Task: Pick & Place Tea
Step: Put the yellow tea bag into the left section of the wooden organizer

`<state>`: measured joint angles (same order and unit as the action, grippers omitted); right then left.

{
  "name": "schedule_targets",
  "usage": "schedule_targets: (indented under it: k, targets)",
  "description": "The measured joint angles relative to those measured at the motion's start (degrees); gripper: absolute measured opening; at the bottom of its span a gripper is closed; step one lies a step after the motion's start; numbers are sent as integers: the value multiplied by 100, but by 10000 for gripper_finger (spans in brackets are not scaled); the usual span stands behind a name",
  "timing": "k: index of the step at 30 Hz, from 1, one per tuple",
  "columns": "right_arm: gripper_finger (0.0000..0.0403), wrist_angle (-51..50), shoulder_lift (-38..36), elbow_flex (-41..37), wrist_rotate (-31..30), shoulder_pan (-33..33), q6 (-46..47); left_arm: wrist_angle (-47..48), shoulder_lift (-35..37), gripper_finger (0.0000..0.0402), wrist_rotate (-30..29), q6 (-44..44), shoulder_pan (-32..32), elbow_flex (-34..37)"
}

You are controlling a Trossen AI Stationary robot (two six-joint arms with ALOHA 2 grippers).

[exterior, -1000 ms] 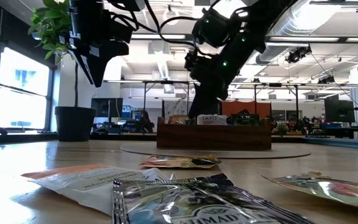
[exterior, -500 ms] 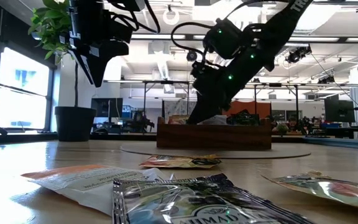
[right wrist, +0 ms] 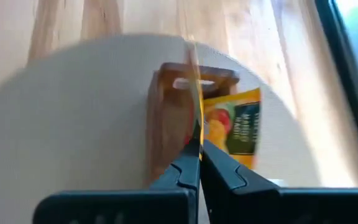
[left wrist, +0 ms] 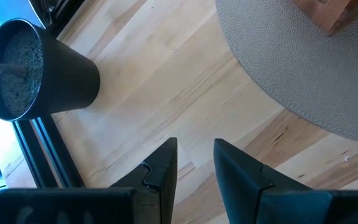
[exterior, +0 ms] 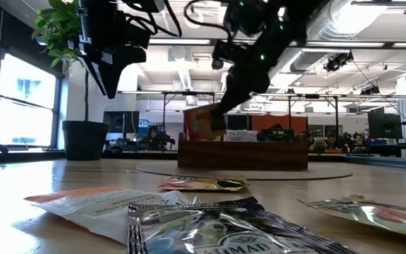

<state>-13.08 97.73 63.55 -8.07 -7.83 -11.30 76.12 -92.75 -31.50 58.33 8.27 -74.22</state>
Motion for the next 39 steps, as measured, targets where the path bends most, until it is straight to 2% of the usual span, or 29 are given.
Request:
schedule_targets:
  k: [5,8,12,20,27,31,36,39]
  targets:
    - [3,-1719,51,1055,-106,26,-1262,-7,0,103,-3,-95,0,0]
    - [2,-2260,63,1482,-85,-38,-1404,-16,0,103,-3,-103,0,0]
    - [1,-2347,69,1797,-40,-132,-1420,-59,0,103,-7,-105,0,0]
    - [1,-2657,564,1812,162,-191,-1382,-121,0,103,-49,-149,0,0]
    - [0,-2660,728,1812,81,-261,-1725,-205,0,103,-99,-156,0,0]
    - [4,-2450,728,1812,43,-276,-1765,-883,0,103,-52,-815,0,2]
    - [22,-2319,728,1814,135,-264,-2071,-1939,0,103,423,-2010,0,2]
    - [38,-2323,728,1814,221,-267,-2081,-2134,0,103,550,-2244,2,2]
